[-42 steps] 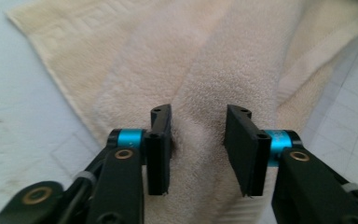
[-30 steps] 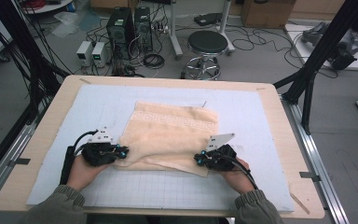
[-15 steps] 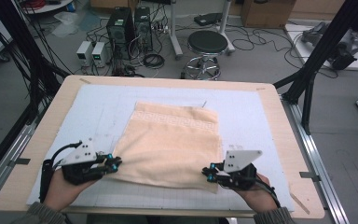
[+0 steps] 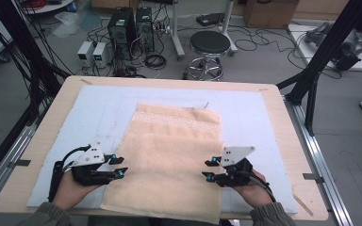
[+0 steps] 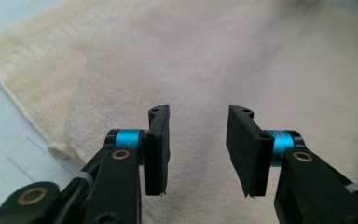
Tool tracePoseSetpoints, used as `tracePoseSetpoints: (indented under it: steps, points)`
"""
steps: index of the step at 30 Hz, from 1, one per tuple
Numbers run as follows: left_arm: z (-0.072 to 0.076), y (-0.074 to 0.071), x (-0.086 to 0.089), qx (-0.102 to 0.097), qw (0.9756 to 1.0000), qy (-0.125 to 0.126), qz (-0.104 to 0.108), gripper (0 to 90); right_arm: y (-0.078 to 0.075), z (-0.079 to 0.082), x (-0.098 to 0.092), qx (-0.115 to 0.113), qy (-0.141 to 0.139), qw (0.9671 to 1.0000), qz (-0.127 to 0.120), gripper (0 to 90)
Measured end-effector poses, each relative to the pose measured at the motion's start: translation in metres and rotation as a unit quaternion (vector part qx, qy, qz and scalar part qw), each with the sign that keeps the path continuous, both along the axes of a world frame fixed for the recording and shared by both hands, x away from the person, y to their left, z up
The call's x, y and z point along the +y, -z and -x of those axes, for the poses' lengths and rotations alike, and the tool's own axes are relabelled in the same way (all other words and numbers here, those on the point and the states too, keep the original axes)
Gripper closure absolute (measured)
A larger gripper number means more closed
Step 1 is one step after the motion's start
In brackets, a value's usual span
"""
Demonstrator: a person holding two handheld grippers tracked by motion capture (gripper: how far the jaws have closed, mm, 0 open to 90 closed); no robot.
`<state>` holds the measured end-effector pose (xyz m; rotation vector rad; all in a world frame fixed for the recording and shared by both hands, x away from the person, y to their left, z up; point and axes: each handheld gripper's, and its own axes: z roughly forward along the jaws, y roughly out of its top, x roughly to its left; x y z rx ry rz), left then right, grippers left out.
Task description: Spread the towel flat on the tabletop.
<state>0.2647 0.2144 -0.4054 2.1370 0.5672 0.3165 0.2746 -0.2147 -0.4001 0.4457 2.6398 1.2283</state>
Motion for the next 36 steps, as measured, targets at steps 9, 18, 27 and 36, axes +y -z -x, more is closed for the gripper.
tracePoseSetpoints:
  steps: [9,18,27,36]
  points:
    - [-0.018,0.027,-0.018,0.027,0.9984,0.003,-0.050,72.3,0.034,-0.020,0.010,0.029,0.017,0.9987,0.039,75.0]
    - [0.006,0.004,-0.010,0.001,0.9995,0.000,-0.030,83.5,0.020,-0.006,0.007,0.016,0.003,0.9997,0.018,83.0]
    - [0.060,-0.034,0.003,-0.012,0.9995,0.027,0.006,83.7,-0.011,0.034,0.000,0.018,-0.034,0.9990,-0.025,83.4]
    - [0.090,-0.063,0.012,-0.029,0.9973,0.051,0.043,62.6,-0.049,0.069,-0.010,0.007,-0.076,0.9960,-0.046,72.0]
